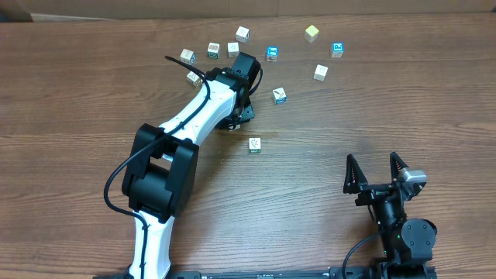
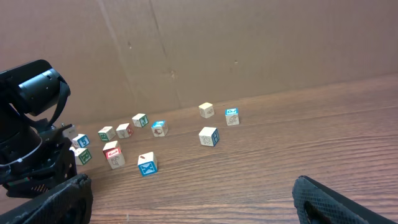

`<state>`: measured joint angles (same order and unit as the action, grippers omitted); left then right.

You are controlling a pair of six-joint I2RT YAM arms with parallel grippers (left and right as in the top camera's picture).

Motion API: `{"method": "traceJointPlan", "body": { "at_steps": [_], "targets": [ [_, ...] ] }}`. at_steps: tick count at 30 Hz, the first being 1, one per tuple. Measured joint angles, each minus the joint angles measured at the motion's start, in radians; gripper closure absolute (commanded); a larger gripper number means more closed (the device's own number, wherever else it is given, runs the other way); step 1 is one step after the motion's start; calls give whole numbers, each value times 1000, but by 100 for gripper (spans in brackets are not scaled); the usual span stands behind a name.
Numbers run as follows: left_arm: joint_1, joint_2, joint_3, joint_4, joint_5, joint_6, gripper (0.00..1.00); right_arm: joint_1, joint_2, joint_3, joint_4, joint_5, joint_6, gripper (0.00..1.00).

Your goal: Form a tower

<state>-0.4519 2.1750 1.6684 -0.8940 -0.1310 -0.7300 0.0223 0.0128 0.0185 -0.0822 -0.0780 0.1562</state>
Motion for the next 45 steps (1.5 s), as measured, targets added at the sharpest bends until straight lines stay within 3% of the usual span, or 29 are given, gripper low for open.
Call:
{"method": "traceJointPlan", "body": {
  "at_steps": [12,27,45],
  "targets": [
    [0,0,0,-2,0,0,69,0,0,0,0,0,0,0],
    [-7,-47,68,-141,0,7,69,0,0,0,0,0,0,0],
    [-171,-120,44,-203,35,60,67,0,0,0,0,0,0,0]
  ]
}}
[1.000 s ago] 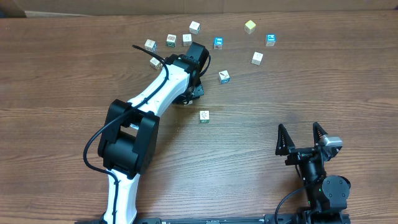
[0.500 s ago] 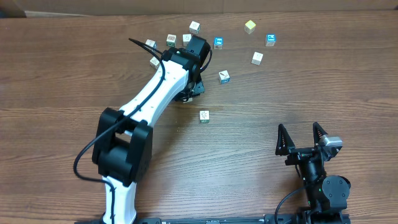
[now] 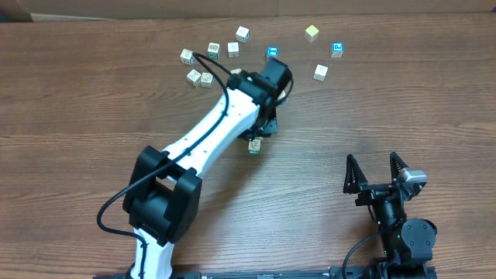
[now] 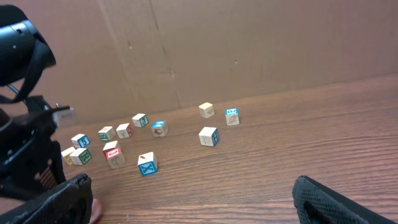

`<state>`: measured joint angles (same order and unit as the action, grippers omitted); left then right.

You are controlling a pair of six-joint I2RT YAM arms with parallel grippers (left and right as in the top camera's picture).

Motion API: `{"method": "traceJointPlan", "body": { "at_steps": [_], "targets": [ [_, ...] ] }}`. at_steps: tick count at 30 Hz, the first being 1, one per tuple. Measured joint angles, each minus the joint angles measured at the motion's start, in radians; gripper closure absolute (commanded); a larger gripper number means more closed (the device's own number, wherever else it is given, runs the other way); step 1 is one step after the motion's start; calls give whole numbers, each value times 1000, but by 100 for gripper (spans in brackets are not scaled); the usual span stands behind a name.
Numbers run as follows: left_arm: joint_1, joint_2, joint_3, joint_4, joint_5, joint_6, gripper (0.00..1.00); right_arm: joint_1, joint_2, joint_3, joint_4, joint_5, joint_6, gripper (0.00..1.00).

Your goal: Form a tower

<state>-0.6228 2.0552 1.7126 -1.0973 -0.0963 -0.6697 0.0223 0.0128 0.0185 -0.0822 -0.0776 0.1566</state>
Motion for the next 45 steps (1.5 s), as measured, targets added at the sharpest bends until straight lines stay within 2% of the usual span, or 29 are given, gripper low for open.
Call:
{"method": "traceJointPlan", "body": {
  "at_steps": [3,8,11,12,20,28,30,33,39,42,45],
  "targets": [
    [-9,0,-18,10,4,0,67,0,0,0,0,0,0,0],
    [-8,0,-24,30,2,0,52,0,0,0,0,-1,0,0],
    [-8,0,-24,74,-18,2,39,0,0,0,0,0,0,0],
    [-8,0,-24,92,-30,3,38,0,0,0,0,-1,0,0],
    [-8,0,-26,216,-113,5,40,0,0,0,0,0,0,0],
    [8,51,-26,261,-137,-5,42,0,0,0,0,0,-1,0],
    [20,76,-26,264,-141,-11,44,0,0,0,0,0,0,0],
    [37,101,-29,265,-142,-23,54,0,0,0,0,-1,-1,0],
    [49,112,-36,270,-143,-34,55,0,0,0,0,0,0,0],
    [48,113,-36,279,-138,-35,60,0,0,0,0,0,0,0],
    [48,113,-36,280,-128,-36,62,0,0,0,0,0,0,0]
  ]
}}
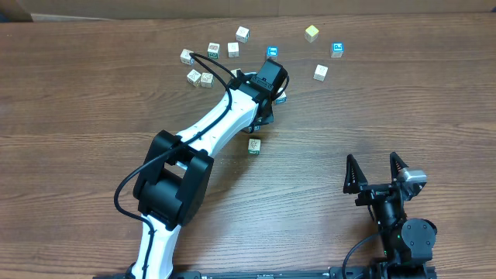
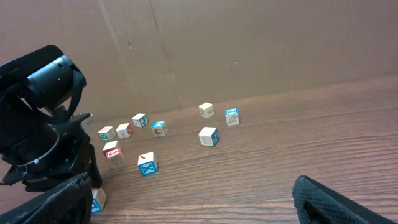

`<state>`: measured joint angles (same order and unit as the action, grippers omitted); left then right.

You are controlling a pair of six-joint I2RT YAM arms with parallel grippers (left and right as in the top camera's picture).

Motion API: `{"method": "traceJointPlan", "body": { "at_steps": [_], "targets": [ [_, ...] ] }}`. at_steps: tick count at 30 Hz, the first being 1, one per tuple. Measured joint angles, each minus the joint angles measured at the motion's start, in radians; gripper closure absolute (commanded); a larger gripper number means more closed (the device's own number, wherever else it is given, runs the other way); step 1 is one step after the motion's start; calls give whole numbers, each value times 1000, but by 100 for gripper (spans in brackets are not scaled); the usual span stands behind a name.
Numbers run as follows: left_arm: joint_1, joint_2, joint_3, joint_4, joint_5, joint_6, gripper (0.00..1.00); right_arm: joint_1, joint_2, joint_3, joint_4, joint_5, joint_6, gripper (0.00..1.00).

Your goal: Form a tower

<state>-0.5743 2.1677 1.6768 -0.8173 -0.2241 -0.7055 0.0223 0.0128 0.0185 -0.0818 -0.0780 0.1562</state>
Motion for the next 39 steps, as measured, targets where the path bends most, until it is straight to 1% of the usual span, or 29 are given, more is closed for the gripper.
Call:
{"method": "traceJointPlan", "body": {
  "at_steps": [2,8,10,14,26,30,32,36,39],
  "targets": [
    [0,0,-2,0,13,0,60,0,0,0,0,0,0,0],
    [0,0,-11,1,48,-2,60,0,0,0,0,0,0,0],
    [0,0,-11,2,53,-2,60,0,0,0,0,0,0,0],
    [0,0,-14,2,57,-2,66,0,0,0,-1,0,0,0],
    [0,0,-15,2,60,12,66,0,0,0,-1,0,0,0],
    [0,0,-15,2,60,29,59,0,0,0,0,0,1,0],
    [0,0,-15,2,60,29,59,0,0,0,0,0,0,0],
    [0,0,-15,2,60,29,60,0,0,0,0,0,0,0],
    [0,0,-15,2,60,30,65,0,0,0,0,0,0,0]
  ]
}}
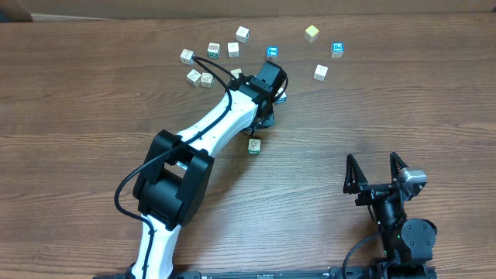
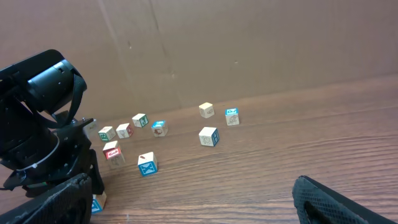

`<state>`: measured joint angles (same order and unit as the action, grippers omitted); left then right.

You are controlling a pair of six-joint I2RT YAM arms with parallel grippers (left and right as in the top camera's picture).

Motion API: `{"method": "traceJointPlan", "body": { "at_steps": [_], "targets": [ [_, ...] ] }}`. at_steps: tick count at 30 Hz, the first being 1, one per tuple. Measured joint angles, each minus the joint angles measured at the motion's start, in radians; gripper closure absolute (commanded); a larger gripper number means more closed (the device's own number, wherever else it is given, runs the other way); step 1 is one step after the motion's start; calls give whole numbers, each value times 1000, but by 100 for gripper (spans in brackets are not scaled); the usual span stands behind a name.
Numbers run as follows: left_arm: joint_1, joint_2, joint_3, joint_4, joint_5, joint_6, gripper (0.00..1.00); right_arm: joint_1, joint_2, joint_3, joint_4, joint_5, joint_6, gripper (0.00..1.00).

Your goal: Form a tower

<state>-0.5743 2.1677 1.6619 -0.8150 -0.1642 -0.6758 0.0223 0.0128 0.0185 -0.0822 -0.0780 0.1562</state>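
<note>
Several small lettered cubes lie scattered along the far side of the table (image 1: 403, 108), among them a yellow one (image 1: 311, 32) and a blue one (image 1: 337, 49). One lone cube (image 1: 253, 145) sits nearer the middle, also seen low at the left as the cube (image 2: 96, 202). My left gripper (image 1: 261, 125) points down just behind this cube, and its dark fingers (image 2: 92, 174) end right above it. Whether its jaws are open or hold anything is hidden. My right gripper (image 1: 376, 172) rests open and empty at the near right.
A blue-faced cube (image 2: 148, 164) and a red-topped cube (image 2: 112, 151) lie close to the left arm (image 1: 209, 132). A cardboard wall (image 2: 249, 43) rises behind the table. The left arm covers part of the cube cluster.
Hardly anything differs. My left wrist has settled slightly lower and to the left over the lone cube. The cubes and the right gripper stay where they were.
At first my left gripper was among the back-left cubes. Then it reached farther right, hiding a cube behind the lone one. After that it stood just behind the lone cube, where it remains. The right gripper stayed open and parked throughout.
</note>
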Motion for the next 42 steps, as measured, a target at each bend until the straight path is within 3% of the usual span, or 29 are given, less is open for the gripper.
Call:
{"method": "traceJointPlan", "body": {
  "at_steps": [9,21,25,27,30,34,42],
  "targets": [
    [0,0,0,0,0,8,67,0,0,0,0,0,0,0],
    [0,0,0,0,0,137,70,0,0,0,0,-1,0,0],
    [0,0,0,0,0,176,56,0,0,0,0,0,0,0],
    [0,0,0,0,0,189,55,0,0,0,0,0,0,0],
    [0,0,0,0,0,193,57,0,0,0,0,0,0,0],
    [0,0,0,0,5,189,67,0,0,0,0,0,0,0],
    [0,0,0,-14,11,127,65,0,0,0,0,0,0,0]
  ]
}}
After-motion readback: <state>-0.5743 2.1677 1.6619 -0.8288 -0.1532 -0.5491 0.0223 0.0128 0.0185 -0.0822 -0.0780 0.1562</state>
